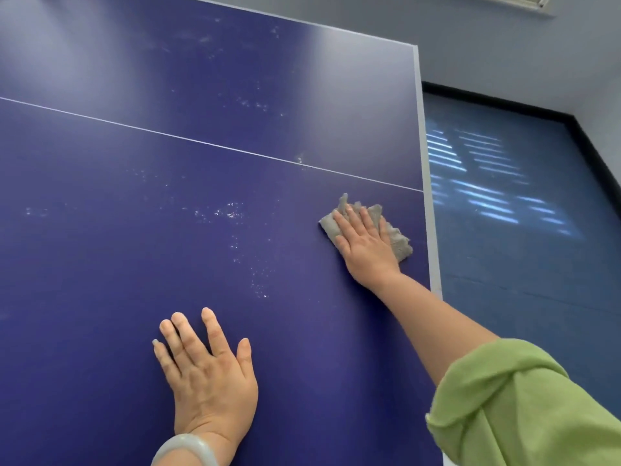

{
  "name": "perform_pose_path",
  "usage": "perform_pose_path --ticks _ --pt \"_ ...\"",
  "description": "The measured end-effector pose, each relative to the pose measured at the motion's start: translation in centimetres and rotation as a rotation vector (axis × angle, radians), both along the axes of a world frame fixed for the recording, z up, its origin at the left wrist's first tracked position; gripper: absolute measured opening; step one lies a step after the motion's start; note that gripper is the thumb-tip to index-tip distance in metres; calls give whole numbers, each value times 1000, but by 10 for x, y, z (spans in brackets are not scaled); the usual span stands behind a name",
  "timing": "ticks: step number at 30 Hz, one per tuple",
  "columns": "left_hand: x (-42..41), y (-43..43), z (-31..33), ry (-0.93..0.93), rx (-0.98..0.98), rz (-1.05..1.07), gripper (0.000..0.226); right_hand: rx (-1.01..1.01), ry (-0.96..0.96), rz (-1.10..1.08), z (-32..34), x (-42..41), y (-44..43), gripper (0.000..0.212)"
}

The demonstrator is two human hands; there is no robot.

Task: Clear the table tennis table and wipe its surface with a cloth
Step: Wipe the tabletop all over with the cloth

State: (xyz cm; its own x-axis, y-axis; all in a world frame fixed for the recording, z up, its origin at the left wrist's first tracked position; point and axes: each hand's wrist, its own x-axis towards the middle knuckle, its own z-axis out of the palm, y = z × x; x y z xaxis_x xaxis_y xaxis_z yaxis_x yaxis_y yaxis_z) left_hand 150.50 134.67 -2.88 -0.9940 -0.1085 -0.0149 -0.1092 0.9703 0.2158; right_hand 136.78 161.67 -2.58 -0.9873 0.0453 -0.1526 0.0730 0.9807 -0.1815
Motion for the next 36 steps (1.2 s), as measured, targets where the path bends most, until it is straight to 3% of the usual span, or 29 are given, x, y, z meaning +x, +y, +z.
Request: perform_pose_path --ticks 2,6,11,14,18,21,24,27,30,32,36 --pt "0 1 1 -8 -3 1 88 -14 0 13 0 5 18 52" --pt "0 2 3 -39 -23 7 87 44 -24 -307 4 -19 68 53" --pt "-1 2 0 -17 -48 4 75 -1 -73 -501 7 -72 64 57" --pt "-2 0 -1 -13 -59 1 74 -21 -67 -365 9 -96 5 55" --pt "-2 -1 -2 -17 -50 5 74 -57 -46 68 7 -85 -90 52" --pt "-2 -1 -3 -4 -42 -1 75 -82 -17 287 3 -52 -94 51" --pt "-2 -1 -2 -5 -38 4 75 -29 9 96 5 -38 -27 51" --pt "-3 1 -1 -33 -49 1 75 58 29 -320 10 -21 37 52" --pt "-2 1 -1 -55 -68 11 76 -6 18 -549 11 -9 20 54" --pt "-2 0 -1 -60 -84 11 76 26 35 -465 7 -7 -27 55" --pt "-1 1 -3 -59 -100 23 78 -47 50 108 -2 19 -123 52"
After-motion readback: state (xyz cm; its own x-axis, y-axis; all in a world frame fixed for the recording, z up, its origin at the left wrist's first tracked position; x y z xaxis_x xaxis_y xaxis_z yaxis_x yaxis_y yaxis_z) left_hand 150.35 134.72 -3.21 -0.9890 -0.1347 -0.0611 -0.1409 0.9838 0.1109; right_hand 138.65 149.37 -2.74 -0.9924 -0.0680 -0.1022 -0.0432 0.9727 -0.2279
